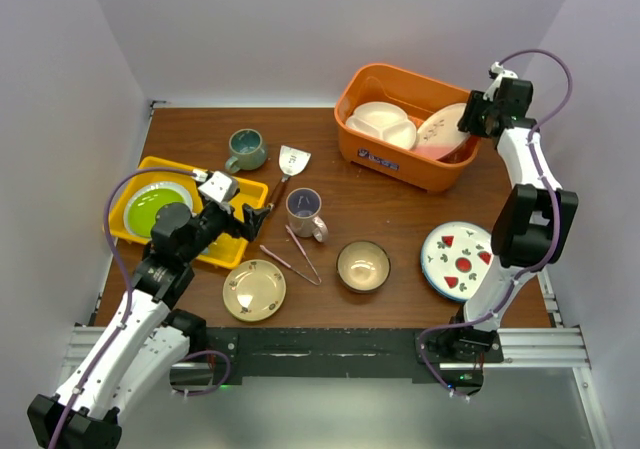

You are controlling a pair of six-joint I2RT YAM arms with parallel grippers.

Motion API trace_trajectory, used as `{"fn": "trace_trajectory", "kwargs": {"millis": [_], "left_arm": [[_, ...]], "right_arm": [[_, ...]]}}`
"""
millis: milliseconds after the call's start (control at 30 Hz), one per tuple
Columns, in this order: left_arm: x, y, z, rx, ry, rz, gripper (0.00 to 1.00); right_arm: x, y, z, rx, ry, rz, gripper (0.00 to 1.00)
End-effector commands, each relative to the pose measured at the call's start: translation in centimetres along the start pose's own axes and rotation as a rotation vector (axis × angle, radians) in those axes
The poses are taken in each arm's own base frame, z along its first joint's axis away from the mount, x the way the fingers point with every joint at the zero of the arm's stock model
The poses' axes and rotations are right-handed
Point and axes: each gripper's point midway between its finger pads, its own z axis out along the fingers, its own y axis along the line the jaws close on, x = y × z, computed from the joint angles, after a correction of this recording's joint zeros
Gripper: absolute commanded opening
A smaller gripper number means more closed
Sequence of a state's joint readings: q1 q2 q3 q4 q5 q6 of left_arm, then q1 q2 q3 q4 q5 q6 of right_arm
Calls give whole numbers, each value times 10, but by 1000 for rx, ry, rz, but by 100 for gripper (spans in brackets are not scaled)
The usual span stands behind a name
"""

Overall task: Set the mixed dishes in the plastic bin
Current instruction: Place the plate in the plastic bin.

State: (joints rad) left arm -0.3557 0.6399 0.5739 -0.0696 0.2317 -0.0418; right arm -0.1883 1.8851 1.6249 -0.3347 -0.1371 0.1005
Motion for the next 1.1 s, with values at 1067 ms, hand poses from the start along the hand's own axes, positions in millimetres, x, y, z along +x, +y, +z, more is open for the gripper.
{"fn": "trace_trajectory", "kwargs": {"millis": [1067], "left_arm": [[-11, 2, -2, -11, -50, 21, 91]], "right_arm": [[6, 38, -18, -206, -8, 169, 22]]}}
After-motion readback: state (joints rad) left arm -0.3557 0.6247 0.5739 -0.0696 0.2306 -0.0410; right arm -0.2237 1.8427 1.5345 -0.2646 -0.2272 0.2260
